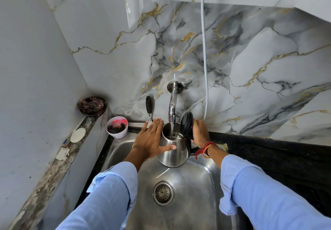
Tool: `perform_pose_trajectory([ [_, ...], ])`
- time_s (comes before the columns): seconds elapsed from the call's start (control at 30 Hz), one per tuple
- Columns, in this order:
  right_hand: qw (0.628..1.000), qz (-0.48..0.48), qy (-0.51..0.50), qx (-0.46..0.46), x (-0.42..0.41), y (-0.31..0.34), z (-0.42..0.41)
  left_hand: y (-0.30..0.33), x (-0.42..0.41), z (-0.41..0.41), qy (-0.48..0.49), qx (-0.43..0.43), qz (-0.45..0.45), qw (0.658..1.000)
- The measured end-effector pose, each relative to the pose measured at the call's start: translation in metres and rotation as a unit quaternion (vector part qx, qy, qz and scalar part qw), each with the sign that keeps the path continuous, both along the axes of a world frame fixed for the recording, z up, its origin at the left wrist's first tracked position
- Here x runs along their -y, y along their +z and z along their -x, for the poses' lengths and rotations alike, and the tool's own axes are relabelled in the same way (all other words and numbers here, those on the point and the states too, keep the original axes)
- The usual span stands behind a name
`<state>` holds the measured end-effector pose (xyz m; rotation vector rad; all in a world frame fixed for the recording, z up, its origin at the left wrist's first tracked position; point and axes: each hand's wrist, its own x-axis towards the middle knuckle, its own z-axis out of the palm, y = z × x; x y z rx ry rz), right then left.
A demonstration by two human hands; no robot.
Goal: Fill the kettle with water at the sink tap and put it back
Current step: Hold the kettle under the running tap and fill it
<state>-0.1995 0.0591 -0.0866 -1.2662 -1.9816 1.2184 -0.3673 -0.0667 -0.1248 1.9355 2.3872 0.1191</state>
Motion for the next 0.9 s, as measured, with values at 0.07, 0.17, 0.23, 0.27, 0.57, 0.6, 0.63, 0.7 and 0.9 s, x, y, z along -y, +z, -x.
perform_pose_trajectory([
  [0.07,1.0,-0.002,0.001,-0.005,-0.001,-0.001,0.0,0.0,0.0,0.0,0.0,-0.004,0.0,1.0],
  [0.17,1.0,-0.005,-0.001,-0.004,-0.003,-0.001,0.001,0.0,0.0,-0.001,0.002,-0.009,-0.006,1.0],
  [0.23,1.0,-0.01,0.001,0.005,-0.003,0.002,0.0,-0.001,-0.001,-0.002,0.003,-0.008,-0.008,1.0],
  [0.27,1.0,-0.014,0.005,0.016,-0.002,0.005,-0.001,-0.001,-0.001,-0.002,0.003,-0.007,-0.009,1.0],
  [0.57,0.999,0.011,0.004,0.047,0.0,0.012,-0.001,0.0,-0.001,-0.001,0.006,-0.01,-0.01,1.0],
  [0.6,1.0,0.011,0.001,0.028,0.0,0.012,-0.001,0.0,-0.001,-0.001,0.008,-0.008,-0.009,1.0],
  [0.63,1.0,0.014,-0.002,0.014,-0.001,0.012,-0.001,0.0,-0.001,-0.001,0.009,-0.006,-0.008,1.0],
  [0.7,1.0,0.019,-0.007,-0.001,-0.002,0.012,0.0,0.001,-0.001,-0.001,0.01,-0.001,-0.008,1.0],
  [0.9,1.0,0.011,-0.007,-0.011,-0.003,0.01,0.0,0.002,-0.002,0.001,0.007,0.005,-0.01,1.0],
])
